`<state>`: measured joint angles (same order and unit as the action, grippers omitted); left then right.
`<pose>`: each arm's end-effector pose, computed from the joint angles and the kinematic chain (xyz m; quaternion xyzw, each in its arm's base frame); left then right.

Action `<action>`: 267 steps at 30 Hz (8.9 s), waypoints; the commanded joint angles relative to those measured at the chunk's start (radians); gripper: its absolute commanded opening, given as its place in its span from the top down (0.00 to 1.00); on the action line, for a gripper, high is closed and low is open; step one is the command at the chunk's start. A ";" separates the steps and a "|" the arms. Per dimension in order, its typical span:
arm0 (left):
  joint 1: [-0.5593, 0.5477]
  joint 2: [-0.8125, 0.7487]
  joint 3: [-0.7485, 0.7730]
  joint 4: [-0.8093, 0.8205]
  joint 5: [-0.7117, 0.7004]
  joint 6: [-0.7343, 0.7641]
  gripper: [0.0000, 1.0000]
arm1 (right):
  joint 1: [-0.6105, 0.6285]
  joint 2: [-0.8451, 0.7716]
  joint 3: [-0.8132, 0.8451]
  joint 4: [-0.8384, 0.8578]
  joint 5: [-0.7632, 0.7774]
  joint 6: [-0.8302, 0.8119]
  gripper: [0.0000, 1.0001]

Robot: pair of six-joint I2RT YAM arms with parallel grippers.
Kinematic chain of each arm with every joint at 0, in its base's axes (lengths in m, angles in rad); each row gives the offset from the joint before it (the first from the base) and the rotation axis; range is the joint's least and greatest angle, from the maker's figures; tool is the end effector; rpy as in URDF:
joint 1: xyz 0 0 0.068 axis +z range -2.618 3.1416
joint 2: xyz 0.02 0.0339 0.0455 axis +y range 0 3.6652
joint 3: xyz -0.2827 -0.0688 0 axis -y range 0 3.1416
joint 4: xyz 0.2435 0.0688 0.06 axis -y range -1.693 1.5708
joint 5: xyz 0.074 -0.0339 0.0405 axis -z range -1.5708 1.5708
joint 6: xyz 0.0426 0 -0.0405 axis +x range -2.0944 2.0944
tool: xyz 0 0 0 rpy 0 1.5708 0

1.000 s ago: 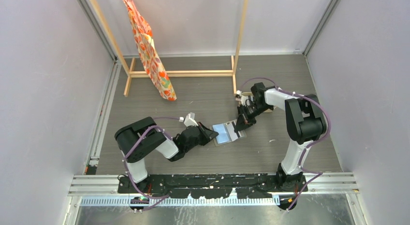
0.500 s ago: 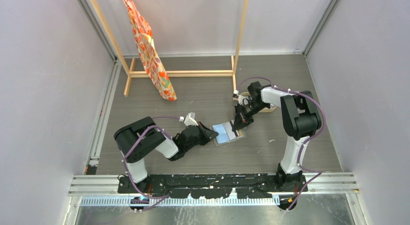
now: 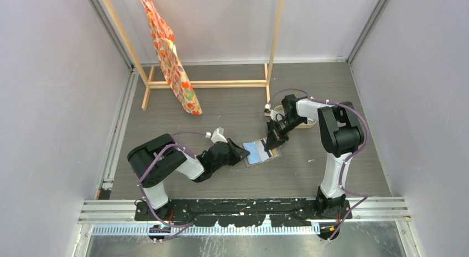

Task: Put the credit cards into the card holder
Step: Insert the credit card into the card holder.

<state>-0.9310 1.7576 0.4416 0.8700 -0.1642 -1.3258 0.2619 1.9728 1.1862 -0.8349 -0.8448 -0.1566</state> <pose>0.1827 -0.2338 0.1207 -0.2082 0.8182 -0.4506 0.2902 0.3200 0.1188 0.1415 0.1792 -0.8941 -0.4080 0.0447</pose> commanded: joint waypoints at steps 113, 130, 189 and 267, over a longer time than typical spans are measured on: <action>0.000 -0.134 0.204 -0.619 0.035 0.175 0.99 | 0.039 -0.063 -0.012 0.028 0.094 0.077 0.99; 0.000 -0.130 0.194 -0.591 0.045 0.189 1.00 | 0.060 -0.036 0.006 0.002 0.117 0.091 0.99; -0.001 -0.157 0.110 -0.215 0.145 0.288 0.84 | 0.117 0.068 0.044 0.091 0.085 0.164 0.95; 0.000 -0.237 -0.096 0.020 0.072 0.295 0.88 | 0.292 -0.120 0.107 -0.027 0.378 -0.064 0.43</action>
<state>-0.9318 1.5143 0.3527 0.8349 -0.0788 -1.0431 0.5491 1.8900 1.2697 -0.8612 -0.5030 -0.1997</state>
